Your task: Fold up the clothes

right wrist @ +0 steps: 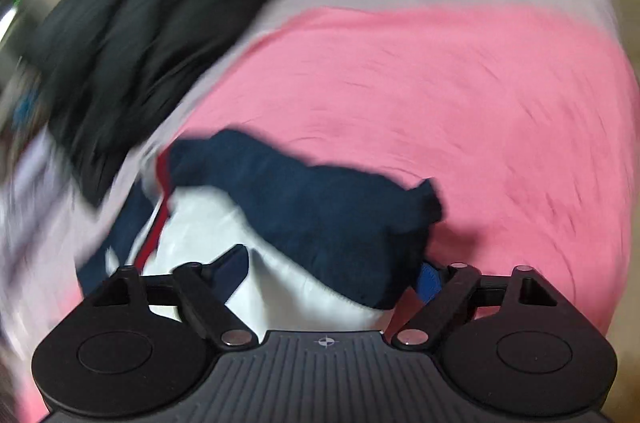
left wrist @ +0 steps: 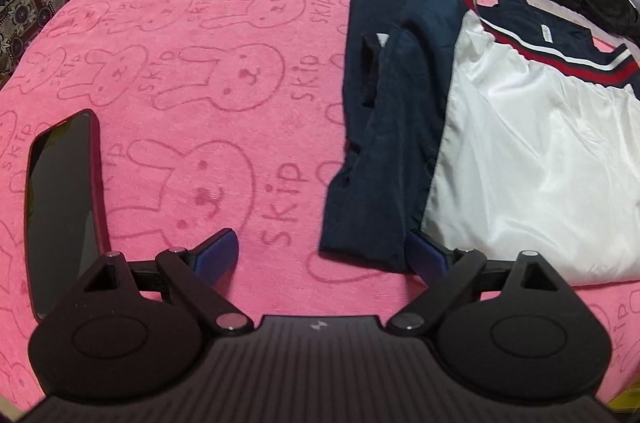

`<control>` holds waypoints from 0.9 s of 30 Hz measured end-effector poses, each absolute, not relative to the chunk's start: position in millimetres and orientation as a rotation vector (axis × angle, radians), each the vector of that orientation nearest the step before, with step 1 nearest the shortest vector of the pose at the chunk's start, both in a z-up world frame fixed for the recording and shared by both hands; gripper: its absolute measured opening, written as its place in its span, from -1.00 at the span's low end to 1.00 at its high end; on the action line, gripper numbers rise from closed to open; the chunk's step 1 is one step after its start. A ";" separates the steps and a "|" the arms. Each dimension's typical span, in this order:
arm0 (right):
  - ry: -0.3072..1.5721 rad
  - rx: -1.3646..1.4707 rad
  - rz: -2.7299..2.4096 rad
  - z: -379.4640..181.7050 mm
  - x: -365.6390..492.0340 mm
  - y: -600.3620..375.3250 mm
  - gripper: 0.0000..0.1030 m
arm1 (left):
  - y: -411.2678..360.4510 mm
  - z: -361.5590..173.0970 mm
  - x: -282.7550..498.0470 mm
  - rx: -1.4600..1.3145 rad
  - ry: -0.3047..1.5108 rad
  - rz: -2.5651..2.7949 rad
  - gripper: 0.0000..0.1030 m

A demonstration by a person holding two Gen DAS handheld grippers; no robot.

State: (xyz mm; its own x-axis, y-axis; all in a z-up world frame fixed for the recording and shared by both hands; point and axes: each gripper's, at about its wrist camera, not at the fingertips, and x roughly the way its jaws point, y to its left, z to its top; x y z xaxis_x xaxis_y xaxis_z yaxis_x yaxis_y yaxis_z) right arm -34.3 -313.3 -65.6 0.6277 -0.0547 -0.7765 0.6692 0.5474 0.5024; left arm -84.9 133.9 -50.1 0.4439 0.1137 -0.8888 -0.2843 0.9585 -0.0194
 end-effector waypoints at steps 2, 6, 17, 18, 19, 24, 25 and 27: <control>0.809 0.882 -0.479 -57.5 -29.4 -316.5 -0.71 | 138.8 -49.4 -86.3 -0.171 1.083 0.254 0.81; 0.778 0.579 -0.163 4.2 -11.4 -256.1 -0.81 | 145.6 -39.5 -92.4 -0.138 1.056 0.280 0.80; 0.731 -0.117 0.664 6.4 -72.8 -18.6 -0.83 | 183.1 -31.0 -118.4 -0.193 1.045 0.374 0.79; 0.730 -0.172 0.672 -1.4 -79.2 -12.8 -0.82 | 185.7 -31.2 -120.7 -0.200 1.042 0.380 0.79; 0.728 -0.227 0.681 -9.2 -85.6 -7.0 -0.82 | 187.3 -31.5 -122.8 -0.205 1.039 0.385 0.79; 0.645 -0.427 0.748 -16.3 -106.9 -1.8 -0.79 | 191.8 -28.0 -127.8 -0.231 1.020 0.397 0.78; 0.627 -0.451 0.767 -17.7 -108.7 -1.4 -0.79 | 192.0 -24.0 -127.4 -0.240 1.006 0.388 0.78; 0.596 -0.484 0.798 -18.9 -99.2 3.2 -0.80 | 192.4 -14.3 -125.6 -0.266 0.974 0.356 0.78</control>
